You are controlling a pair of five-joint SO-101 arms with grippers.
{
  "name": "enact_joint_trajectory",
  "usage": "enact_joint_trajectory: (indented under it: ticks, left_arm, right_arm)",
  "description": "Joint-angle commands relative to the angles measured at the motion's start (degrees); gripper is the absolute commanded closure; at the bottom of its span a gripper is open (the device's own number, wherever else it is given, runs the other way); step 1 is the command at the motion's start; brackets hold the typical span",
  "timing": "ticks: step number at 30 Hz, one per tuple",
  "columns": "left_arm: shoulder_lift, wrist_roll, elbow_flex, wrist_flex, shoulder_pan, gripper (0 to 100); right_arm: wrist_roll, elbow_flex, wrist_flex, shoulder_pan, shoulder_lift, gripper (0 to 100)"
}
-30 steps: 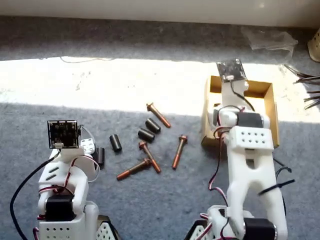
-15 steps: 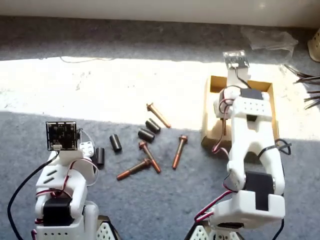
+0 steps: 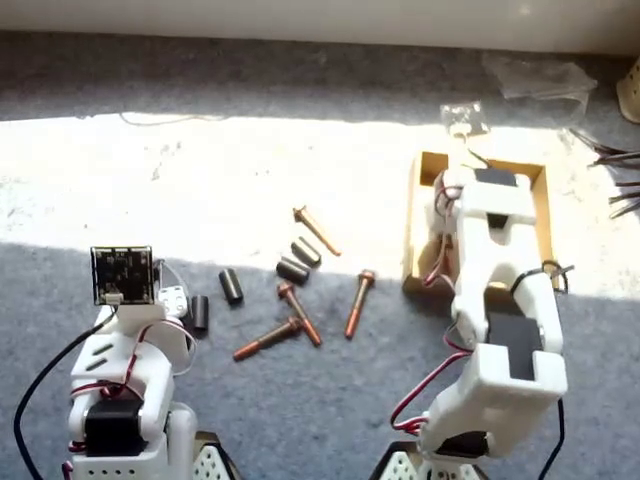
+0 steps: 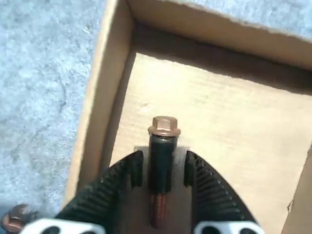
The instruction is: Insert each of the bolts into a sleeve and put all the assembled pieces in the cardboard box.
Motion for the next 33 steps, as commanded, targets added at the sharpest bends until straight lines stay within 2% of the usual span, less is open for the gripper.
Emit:
enact_joint_trajectory:
  ticks: [1, 4, 16, 22, 29, 33]
  left_arm:
    - [-0.66, -0.18, -1.45, 0.18, -0.66, 99]
    - [-0.66, -0.26, -0.40, -0.35, -0.66, 99]
    - [-0.66, -0.26, -0.31, -0.62, -0.75, 99]
    - [-0.66, -0.26, -0.31, -0.62, -0.66, 99]
    - [-0.66, -0.26, -0.31, -0.62, -0.66, 99]
    - [-0.66, -0.26, -0.31, -0.62, -0.75, 99]
  right_arm:
    - [0.26, -3.82, 0.04, 0.31, -1.19, 86.0]
    - [0.26, -5.93, 1.19, -0.31, -1.19, 86.0]
    - [0.18, -15.43, 18.77, -4.18, -1.19, 86.1]
    - [0.53, -17.01, 22.55, -4.26, -1.19, 86.1]
    - [0.26, -17.01, 28.62, -8.57, -1.27, 86.2]
    - [0.53, -17.01, 29.14, -12.26, -3.38, 95.2]
